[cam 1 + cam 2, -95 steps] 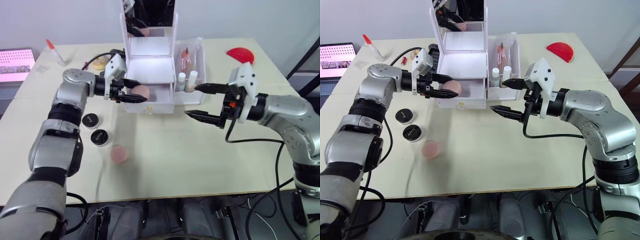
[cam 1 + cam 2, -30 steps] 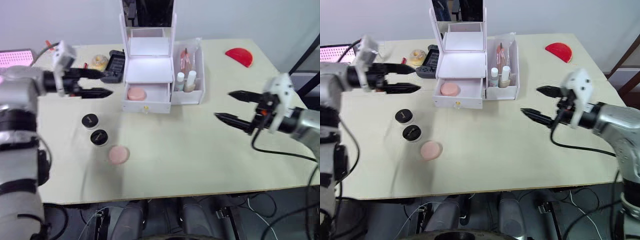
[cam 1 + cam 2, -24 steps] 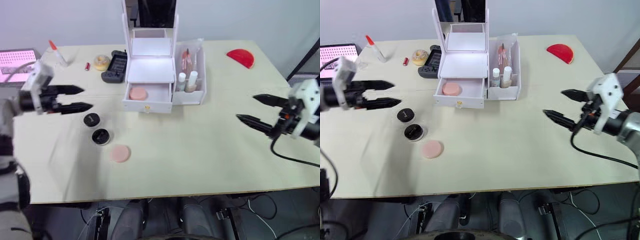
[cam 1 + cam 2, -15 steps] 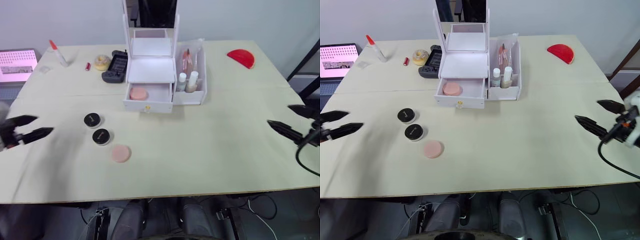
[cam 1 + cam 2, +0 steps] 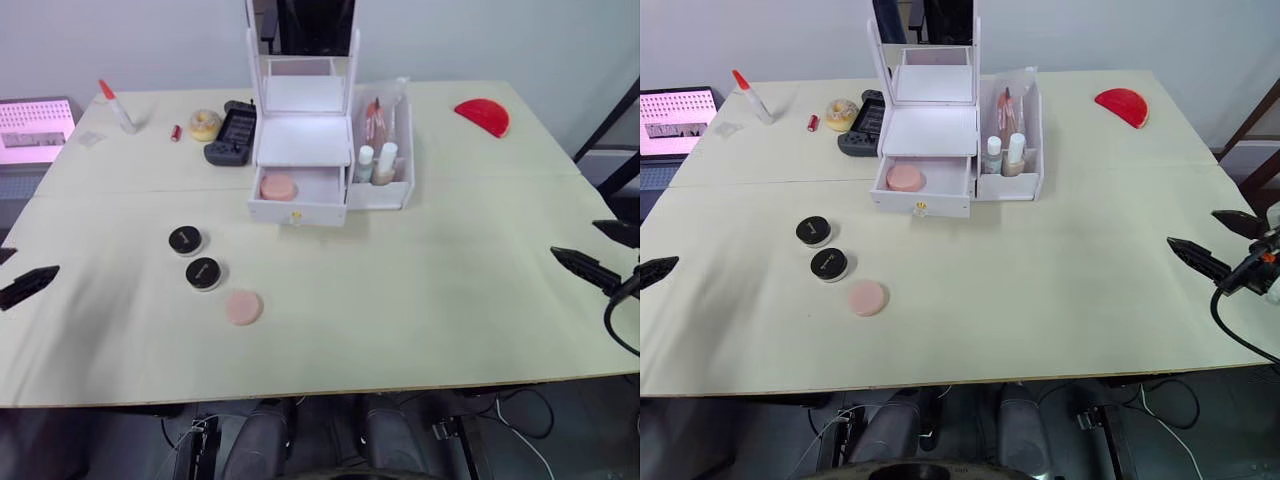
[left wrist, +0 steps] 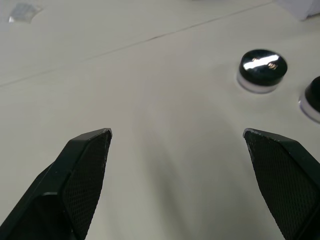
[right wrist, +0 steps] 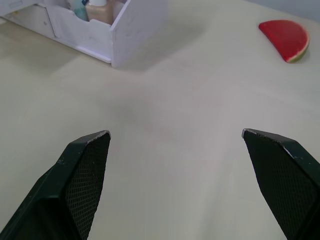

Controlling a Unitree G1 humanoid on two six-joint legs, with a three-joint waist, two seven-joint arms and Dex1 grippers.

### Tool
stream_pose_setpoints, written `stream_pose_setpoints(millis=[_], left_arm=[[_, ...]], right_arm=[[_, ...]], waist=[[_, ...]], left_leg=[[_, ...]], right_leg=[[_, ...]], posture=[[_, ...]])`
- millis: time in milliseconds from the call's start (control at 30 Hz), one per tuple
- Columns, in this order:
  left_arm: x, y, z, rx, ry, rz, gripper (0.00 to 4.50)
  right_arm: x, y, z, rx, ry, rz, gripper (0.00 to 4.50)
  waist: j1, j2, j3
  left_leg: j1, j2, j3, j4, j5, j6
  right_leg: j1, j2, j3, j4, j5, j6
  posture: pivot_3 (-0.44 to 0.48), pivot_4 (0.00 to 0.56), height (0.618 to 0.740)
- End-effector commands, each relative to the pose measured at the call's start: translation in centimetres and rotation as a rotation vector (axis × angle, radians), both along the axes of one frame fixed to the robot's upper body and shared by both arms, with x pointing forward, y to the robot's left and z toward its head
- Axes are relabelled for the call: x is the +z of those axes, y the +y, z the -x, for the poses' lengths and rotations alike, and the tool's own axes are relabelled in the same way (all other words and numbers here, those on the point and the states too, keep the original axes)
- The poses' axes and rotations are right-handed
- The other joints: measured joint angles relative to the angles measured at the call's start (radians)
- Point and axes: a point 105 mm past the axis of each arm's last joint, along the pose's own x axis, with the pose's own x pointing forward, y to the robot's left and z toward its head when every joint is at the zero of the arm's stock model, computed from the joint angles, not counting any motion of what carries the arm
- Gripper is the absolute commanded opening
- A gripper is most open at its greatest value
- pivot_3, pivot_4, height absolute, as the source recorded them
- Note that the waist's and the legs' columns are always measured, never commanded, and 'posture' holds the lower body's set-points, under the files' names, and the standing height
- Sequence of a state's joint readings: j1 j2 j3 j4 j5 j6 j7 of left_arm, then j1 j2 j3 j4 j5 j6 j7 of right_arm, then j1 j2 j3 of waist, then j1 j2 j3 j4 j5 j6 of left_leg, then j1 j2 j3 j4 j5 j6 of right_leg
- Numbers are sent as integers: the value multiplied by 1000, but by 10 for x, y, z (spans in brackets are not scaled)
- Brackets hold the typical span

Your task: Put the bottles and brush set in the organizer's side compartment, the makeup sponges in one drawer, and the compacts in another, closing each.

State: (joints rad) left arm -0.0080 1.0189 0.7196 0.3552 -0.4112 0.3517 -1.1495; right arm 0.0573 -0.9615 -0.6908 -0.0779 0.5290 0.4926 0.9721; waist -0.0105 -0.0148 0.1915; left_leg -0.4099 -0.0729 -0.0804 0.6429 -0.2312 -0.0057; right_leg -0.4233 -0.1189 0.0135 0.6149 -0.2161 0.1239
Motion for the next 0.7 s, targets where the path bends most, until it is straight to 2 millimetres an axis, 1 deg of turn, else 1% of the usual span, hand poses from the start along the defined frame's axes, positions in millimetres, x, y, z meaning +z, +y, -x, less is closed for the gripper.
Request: stream_pose_setpoints(millis=[33,100,167,267,300,400,467,567,700], left_arm=[[9,-18,-8,-67,-36,-8,4434],[5,-40,-13,-141,-20,-18,4434],[7,-71,-19,-241,-26,9,4434],[11,-100,-22,-326,-32,62,4434],[11,-106,-21,-343,-29,75,4434],[8,-126,-20,-436,4,56,4434],[14,-137,-21,-490,1,48,4434],[27,-152,-22,-557,-16,62,4434],[24,-162,-16,-602,22,94,4434]], right_arm=[[16,18,-3,60,-60,24,4500],[26,37,-8,121,-86,17,4500],[34,62,-12,203,-104,20,4500],[40,89,-15,292,-112,15,4500],[41,94,-15,313,-114,14,4500],[44,132,-15,473,-120,-8,4500],[45,151,-15,560,-115,-21,4500],[45,163,-14,644,-94,-23,4500],[45,175,-13,711,-91,-19,4500]], waist=[[0,0,0],[0,1,0],[-1,1,0],[0,0,0],[0,0,0],[0,1,0],[-2,1,0],[3,0,0],[1,0,0]], left_leg=[[0,0,0,0,0,0],[0,0,0,0,1,1],[0,0,1,0,1,1],[0,0,0,0,1,1],[-1,0,0,0,1,1],[-1,0,1,0,0,1],[-1,0,1,0,0,1],[-1,1,1,1,0,1],[-2,-1,2,1,0,3]], right_leg=[[0,0,0,0,0,0],[0,0,0,0,0,0],[0,0,1,0,0,0],[-1,0,1,0,0,0],[-1,0,1,0,0,0],[-1,1,1,0,0,0],[-1,1,1,0,0,0],[-1,1,1,0,0,0],[-1,1,0,-1,0,0]], posture=[[0,150,738],[0,150,738],[0,150,738],[0,150,738],[0,150,738],[0,150,738],[0,150,738],[0,150,738],[0,150,738]])
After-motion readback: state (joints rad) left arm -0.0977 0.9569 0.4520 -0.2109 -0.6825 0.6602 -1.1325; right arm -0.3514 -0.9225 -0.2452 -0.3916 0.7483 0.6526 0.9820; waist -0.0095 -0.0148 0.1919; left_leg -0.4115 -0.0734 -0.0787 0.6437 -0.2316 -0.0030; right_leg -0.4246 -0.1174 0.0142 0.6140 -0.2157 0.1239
